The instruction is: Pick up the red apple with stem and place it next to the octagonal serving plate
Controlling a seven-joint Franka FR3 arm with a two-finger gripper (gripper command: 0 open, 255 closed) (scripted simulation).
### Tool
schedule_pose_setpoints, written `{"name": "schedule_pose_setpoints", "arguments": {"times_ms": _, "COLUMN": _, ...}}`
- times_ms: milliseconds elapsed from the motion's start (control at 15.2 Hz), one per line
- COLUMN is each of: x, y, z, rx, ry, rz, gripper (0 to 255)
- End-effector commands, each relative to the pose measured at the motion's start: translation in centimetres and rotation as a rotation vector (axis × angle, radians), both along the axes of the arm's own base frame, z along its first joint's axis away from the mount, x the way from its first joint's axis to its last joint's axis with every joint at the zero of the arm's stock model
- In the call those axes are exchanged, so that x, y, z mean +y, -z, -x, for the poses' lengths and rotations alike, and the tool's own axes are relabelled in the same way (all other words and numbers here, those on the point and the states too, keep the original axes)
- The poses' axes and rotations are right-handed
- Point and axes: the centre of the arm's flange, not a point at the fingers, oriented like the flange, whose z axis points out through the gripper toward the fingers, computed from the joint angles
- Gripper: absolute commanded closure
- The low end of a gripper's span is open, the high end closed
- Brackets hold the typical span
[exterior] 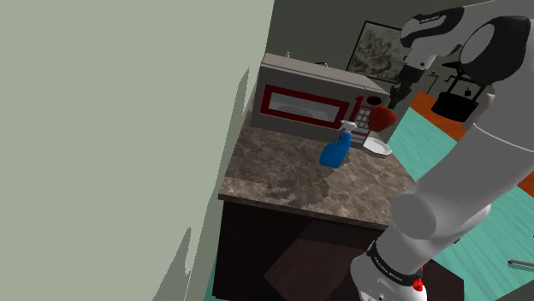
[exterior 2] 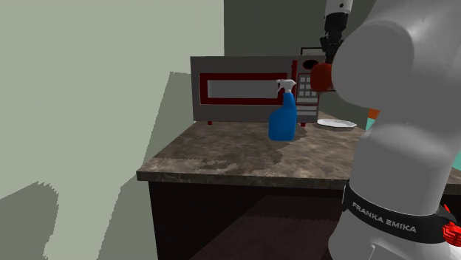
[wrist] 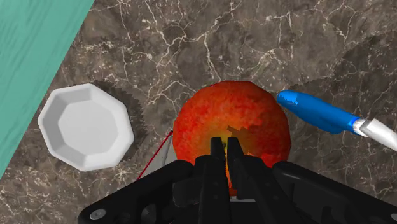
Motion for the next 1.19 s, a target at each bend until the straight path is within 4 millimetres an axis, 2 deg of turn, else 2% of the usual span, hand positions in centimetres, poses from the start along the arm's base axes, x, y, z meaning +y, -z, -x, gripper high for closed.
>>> {"name": "schedule_pose_setpoints", "arguments": {"times_ms": 0, "x": -2.3, "y": 0.0, "z": 1.7, "rx": 0.000, "ry": -0.002, "rz": 0.001, "gripper": 255}}
{"name": "schedule_pose_setpoints", "arguments": {"times_ms": 396, "x": -8.0, "y": -0.1, "z": 6.7, "rx": 0.000, "ry": -0.002, "rz": 0.001, "gripper": 255}}
{"name": "schedule_pose_setpoints", "arguments": {"times_ms": 1122, "x": -8.0, "y": 5.8, "z": 6.7, "rx": 0.000, "ry": -0.002, "rz": 0.001, "gripper": 255}}
